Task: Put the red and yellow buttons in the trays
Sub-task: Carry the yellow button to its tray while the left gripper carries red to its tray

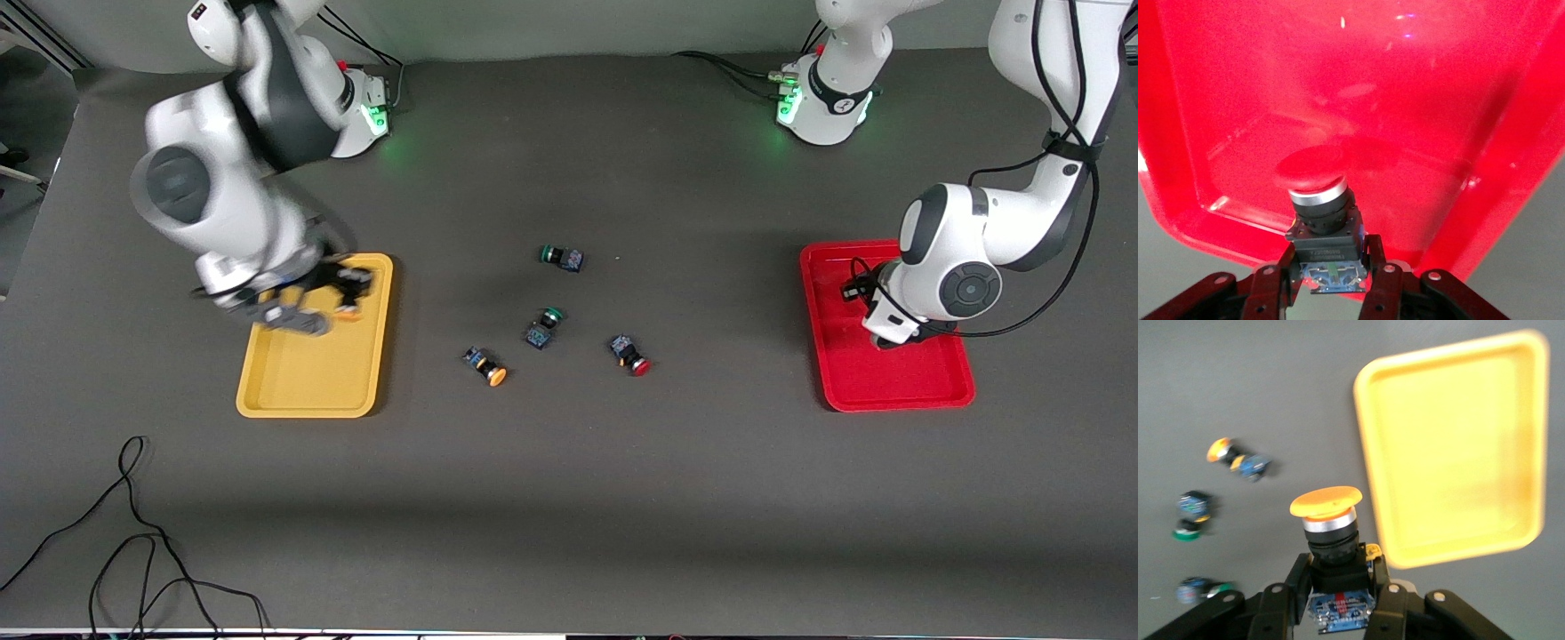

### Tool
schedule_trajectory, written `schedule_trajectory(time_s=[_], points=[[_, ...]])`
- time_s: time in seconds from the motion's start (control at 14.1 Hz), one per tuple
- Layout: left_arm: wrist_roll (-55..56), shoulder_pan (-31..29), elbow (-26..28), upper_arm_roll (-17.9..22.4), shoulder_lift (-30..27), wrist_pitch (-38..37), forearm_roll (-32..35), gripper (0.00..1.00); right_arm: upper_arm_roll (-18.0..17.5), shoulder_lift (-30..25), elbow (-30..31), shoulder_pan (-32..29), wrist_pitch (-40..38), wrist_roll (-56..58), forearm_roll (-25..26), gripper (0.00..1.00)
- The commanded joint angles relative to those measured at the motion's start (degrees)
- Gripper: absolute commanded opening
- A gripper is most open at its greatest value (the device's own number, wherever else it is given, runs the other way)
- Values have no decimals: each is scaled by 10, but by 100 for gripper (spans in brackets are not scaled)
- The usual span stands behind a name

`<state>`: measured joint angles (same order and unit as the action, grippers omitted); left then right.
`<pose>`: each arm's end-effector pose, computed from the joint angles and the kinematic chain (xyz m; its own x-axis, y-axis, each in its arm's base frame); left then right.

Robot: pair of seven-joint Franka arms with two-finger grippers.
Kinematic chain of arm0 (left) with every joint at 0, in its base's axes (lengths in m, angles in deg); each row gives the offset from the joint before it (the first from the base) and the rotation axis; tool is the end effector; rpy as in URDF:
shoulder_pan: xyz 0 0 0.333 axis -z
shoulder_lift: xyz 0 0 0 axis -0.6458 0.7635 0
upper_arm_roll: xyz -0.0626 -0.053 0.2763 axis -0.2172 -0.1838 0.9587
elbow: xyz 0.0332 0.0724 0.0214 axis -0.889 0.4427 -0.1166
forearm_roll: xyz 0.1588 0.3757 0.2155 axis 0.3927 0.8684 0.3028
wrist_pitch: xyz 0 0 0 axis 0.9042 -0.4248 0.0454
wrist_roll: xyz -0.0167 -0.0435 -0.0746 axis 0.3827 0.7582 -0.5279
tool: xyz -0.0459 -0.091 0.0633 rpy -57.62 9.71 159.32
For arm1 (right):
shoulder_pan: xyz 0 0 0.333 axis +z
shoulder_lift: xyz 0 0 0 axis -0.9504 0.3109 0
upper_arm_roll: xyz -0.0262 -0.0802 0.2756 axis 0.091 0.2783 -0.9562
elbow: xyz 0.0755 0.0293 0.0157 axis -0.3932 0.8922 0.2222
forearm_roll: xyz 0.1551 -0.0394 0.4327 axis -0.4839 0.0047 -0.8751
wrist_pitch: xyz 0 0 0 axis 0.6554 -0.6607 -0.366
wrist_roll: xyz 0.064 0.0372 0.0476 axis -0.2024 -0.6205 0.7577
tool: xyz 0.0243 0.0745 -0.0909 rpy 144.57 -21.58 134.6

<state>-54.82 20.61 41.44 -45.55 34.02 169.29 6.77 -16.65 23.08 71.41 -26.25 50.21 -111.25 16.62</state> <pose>0.5157 -0.0198 0.1153 0.8749 0.3053 -0.3760 0.2490 -0.9494 -0.1914 0.6074 0.1516 0.3723 0.9730 -0.1804 -0.1439 -0.1781 -0.9836 0.0290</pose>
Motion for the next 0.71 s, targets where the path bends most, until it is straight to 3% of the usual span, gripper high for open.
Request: schedule_trajectory(time_s=[0.0,0.07,0.14,0.28,0.5,0.64], points=[[-4,-10,2,-6,-1,9,11,42,72,18,-4,6,-5,122,-12,19],[-3,-9,-2,-6,-3,1,11,89,99,24,5,6,3,168,-12,19],[-3,-6,-12,-7,-9,-15,11,100,121,24,19,6,20,203,-12,19],[-4,-1,-64,-13,-11,-89,9,100,152,23,71,6,74,250,-12,19],[9,33,-166,-45,-7,-172,-14,100,167,24,175,4,211,291,-13,19],[59,85,-254,-48,12,-215,-84,100,167,44,216,2,276,292,-13,19]])
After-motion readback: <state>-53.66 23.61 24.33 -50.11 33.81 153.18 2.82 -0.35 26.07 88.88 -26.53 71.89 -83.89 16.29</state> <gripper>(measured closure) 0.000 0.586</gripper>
